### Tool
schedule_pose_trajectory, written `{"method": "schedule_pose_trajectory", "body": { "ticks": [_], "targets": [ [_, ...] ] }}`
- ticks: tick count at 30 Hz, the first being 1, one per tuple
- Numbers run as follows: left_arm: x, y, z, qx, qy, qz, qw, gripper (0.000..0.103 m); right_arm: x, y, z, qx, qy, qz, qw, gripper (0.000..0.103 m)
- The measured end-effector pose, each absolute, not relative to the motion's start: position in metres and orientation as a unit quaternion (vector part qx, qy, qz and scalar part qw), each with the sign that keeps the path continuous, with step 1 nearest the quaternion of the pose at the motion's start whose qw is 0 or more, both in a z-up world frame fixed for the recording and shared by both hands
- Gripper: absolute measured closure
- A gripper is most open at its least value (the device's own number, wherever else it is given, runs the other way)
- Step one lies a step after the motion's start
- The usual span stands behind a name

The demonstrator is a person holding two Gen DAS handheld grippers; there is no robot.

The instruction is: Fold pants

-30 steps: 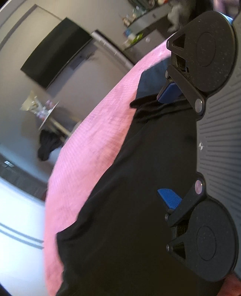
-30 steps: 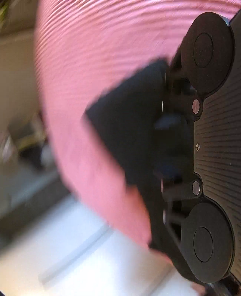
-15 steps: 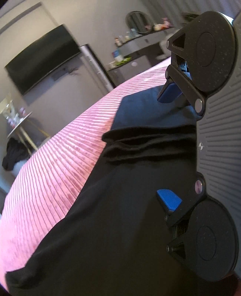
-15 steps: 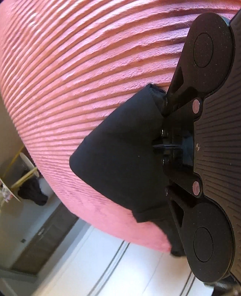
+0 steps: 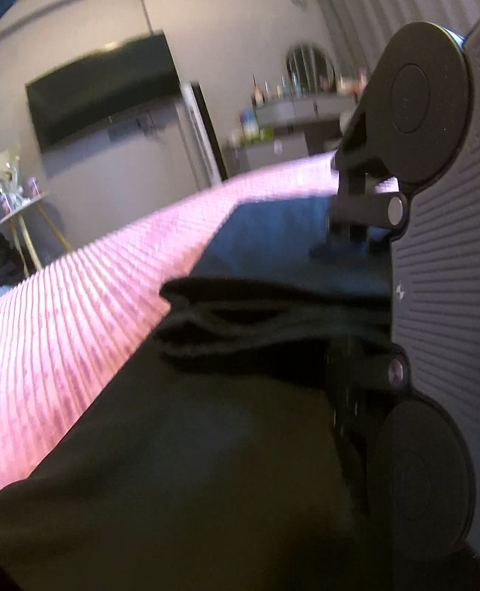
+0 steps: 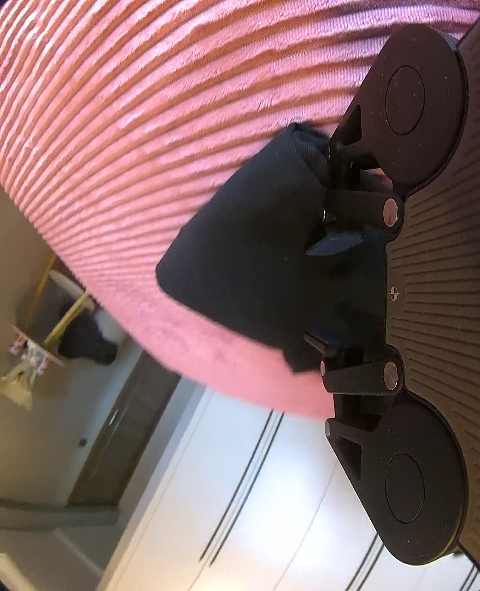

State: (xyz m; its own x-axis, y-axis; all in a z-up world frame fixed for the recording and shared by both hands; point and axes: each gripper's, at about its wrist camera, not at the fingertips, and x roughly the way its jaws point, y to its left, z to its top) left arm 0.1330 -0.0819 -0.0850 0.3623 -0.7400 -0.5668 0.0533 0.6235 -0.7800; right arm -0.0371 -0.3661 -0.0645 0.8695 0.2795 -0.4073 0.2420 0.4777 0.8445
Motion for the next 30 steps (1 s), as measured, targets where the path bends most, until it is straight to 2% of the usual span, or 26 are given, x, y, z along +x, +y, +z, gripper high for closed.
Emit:
{"method": "schedule_pose_trajectory", "body": {
  "ticks": [1,5,7,10,12,15,16,20,22,24,26,27,28,29,30],
  "targets": [
    [0.133,-0.079,-0.084,-0.341,0.501,-0.255,0.753,0.096,-0.040,-0.370,-0.066,0.528,0.244,0.018,0.813,0.056],
    [0.128,-0.045,-0.065,-0.357,0.463,-0.271,0.765,0.096,-0.051,-0.385,-0.075,0.599,0.208,0.046,0.772,0.061],
    [0.121,-0.023,-0.046,-0.333,0.440,-0.283,0.784,0.096,-0.051,-0.387,-0.080,0.626,0.206,0.078,0.748,0.067],
    [0.110,0.010,-0.026,-0.295,0.420,-0.268,0.816,0.095,-0.040,-0.381,-0.085,0.650,0.218,0.152,0.712,0.060],
    [0.102,0.032,-0.018,-0.270,0.404,-0.247,0.839,0.095,-0.033,-0.373,-0.078,0.625,0.231,0.180,0.723,0.057],
    [0.093,0.054,-0.026,-0.261,0.393,-0.202,0.858,0.096,-0.025,-0.359,-0.066,0.587,0.250,0.225,0.736,0.047],
    [0.091,0.060,-0.032,-0.261,0.394,-0.183,0.862,0.100,-0.025,-0.358,-0.063,0.581,0.249,0.235,0.738,0.045],
    [0.089,0.087,-0.045,-0.316,0.390,-0.147,0.853,0.101,-0.033,-0.373,-0.063,0.615,0.212,0.244,0.719,0.042],
    [0.090,0.088,-0.045,-0.307,0.384,-0.159,0.856,0.099,-0.036,-0.379,-0.063,0.613,0.211,0.210,0.732,0.041],
    [0.090,0.078,-0.045,-0.300,0.388,-0.187,0.851,0.083,-0.037,-0.381,-0.064,0.604,0.223,0.156,0.749,0.042],
    [0.093,0.059,-0.049,-0.278,0.395,-0.196,0.853,0.026,-0.035,-0.384,-0.066,0.594,0.244,0.103,0.760,0.046],
    [0.095,0.053,-0.050,-0.265,0.397,-0.188,0.858,0.020,-0.034,-0.381,-0.069,0.576,0.261,0.079,0.770,0.056],
    [0.097,0.046,-0.053,-0.257,0.401,-0.190,0.859,0.020,-0.034,-0.379,-0.067,0.551,0.278,0.057,0.785,0.071],
    [0.102,0.038,-0.057,-0.266,0.408,-0.203,0.850,0.020,-0.031,-0.375,-0.065,0.519,0.297,0.038,0.801,0.078],
    [0.107,0.034,-0.062,-0.288,0.415,-0.217,0.835,0.020,-0.026,-0.369,-0.063,0.478,0.320,0.019,0.817,0.091]
  ]
}}
